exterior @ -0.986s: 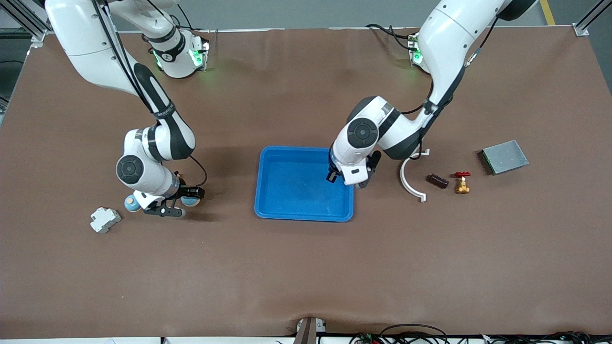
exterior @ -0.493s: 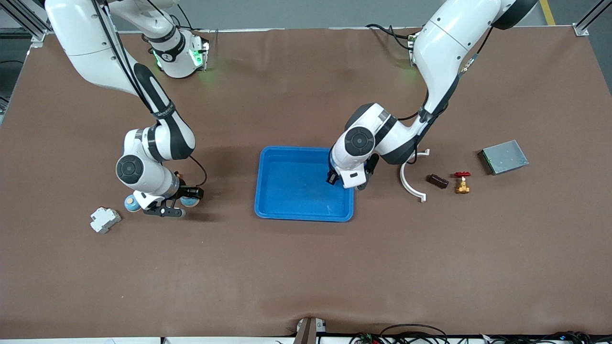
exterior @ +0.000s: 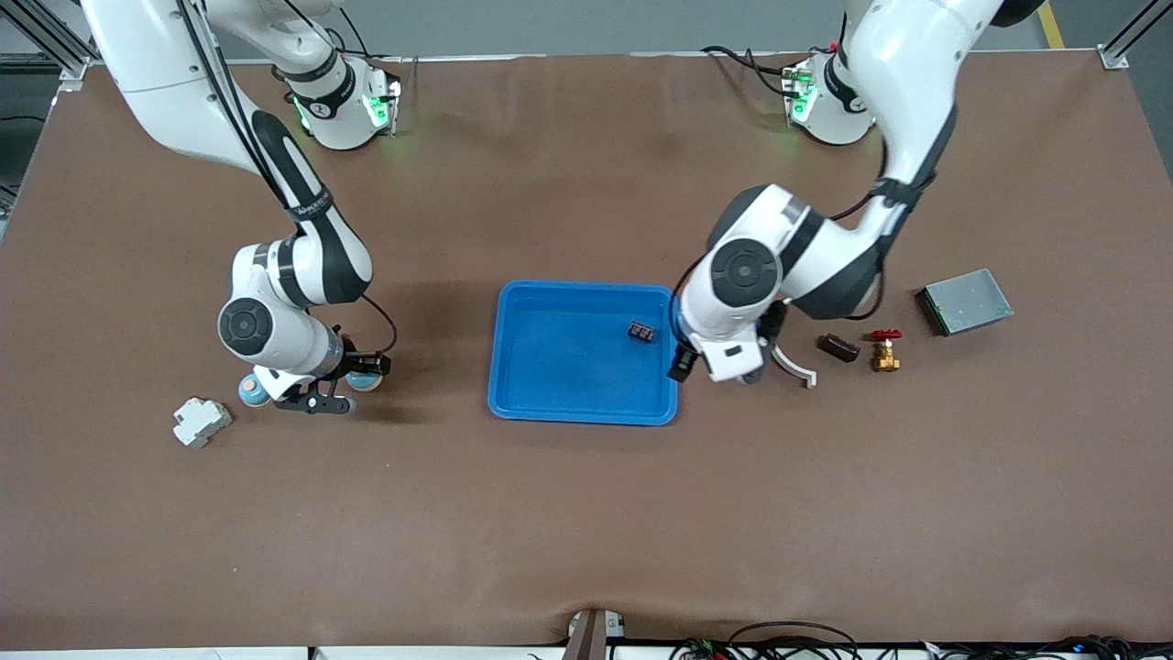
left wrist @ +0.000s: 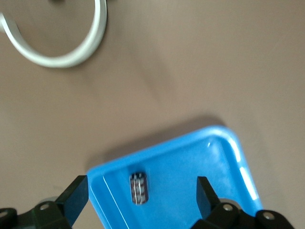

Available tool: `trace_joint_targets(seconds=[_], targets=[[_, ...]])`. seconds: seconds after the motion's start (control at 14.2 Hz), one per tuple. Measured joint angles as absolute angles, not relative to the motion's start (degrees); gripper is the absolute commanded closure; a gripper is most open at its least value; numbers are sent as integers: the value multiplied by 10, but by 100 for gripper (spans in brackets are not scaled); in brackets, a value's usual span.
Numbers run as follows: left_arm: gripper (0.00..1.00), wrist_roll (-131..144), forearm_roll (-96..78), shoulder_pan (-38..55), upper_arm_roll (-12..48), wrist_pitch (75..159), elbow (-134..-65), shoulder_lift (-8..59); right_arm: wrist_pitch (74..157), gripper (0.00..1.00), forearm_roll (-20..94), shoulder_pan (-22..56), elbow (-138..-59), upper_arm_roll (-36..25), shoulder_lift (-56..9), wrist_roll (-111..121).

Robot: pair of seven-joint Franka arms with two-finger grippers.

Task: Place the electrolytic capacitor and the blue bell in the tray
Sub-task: 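Lift the bell with the right gripper while the left gripper returns to capacitors, then move the bell over the tray while the left gripper grasps the second capacitor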

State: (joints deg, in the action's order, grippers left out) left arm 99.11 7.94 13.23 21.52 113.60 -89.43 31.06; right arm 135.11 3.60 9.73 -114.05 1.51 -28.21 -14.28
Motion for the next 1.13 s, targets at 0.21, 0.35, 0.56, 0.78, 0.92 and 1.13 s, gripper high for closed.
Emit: trace_joint_targets(seconds=[0.21,0.35,0.56,0.78,0.92,1.13], targets=[[0,920,82,96,214,1095,-894,291,1326,72,36,134,-1136,16,-262,-217],[0,868,82,72,213,1070,-894,282,1311,72,36,173,-1134,17,-252,-281],[0,805,82,40,213,1036,-894,266,1307,72,36,236,-1125,18,-245,-382],[0,748,83,0,213,1006,-900,254,1306,72,36,284,-1110,17,-245,-448],[0,734,102,-28,212,1003,-918,254,1306,72,38,303,-1104,18,-246,-463],[0,706,141,-66,213,1005,-956,254,1306,72,71,323,-1088,17,-256,-471]])
